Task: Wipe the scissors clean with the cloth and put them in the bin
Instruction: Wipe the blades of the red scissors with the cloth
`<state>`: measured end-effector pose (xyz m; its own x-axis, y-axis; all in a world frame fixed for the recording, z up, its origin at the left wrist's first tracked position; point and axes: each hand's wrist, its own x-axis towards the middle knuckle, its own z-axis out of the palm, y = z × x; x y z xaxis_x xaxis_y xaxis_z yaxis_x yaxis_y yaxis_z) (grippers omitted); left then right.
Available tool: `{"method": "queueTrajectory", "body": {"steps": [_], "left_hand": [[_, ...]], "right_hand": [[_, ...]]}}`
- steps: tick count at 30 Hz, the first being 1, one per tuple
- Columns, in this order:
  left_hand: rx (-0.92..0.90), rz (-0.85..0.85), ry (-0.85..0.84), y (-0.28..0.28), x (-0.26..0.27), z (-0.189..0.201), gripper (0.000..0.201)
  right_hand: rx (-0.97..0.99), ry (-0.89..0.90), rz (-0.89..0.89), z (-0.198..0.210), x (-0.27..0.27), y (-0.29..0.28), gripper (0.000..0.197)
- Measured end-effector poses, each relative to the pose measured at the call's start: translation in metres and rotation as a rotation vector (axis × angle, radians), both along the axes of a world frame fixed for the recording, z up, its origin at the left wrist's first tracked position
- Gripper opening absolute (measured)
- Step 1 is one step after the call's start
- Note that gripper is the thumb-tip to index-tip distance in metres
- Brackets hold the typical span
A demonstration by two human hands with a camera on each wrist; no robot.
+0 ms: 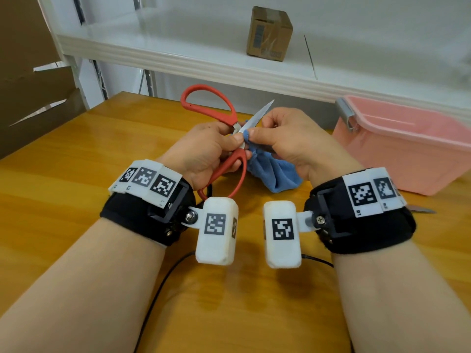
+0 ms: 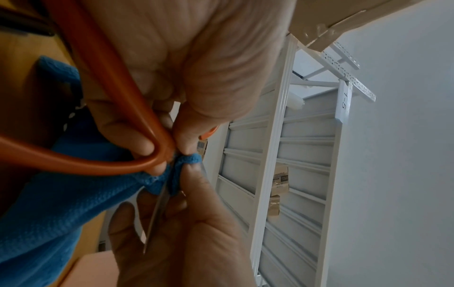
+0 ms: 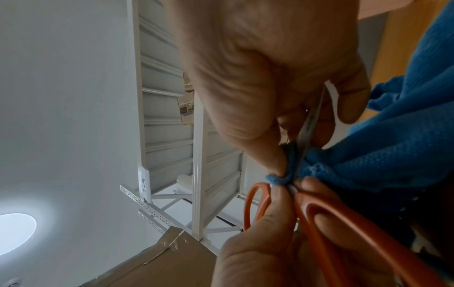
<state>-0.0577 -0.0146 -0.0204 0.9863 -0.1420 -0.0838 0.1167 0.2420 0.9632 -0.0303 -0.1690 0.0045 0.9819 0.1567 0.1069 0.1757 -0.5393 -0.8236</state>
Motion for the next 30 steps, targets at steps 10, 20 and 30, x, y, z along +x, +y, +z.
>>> {"method": "queueTrajectory", "body": {"steps": [10, 20, 30], "left_hand": [[0.028, 0.044, 0.011, -0.001, -0.001, 0.002, 0.019], [0.003, 0.108, -0.004, 0.001, 0.002, 0.003, 0.016], [0.043, 0.089, -0.078, 0.0, 0.0, 0.004, 0.016]], "right_hand": [[0.007, -0.035, 0.072, 0.002, -0.002, 0.0, 0.04], [0.041, -0.042, 0.034, 0.002, -0.003, -0.002, 0.018], [-0.077, 0.032, 0.034, 0.007, -0.011, -0.002, 0.056]]}}
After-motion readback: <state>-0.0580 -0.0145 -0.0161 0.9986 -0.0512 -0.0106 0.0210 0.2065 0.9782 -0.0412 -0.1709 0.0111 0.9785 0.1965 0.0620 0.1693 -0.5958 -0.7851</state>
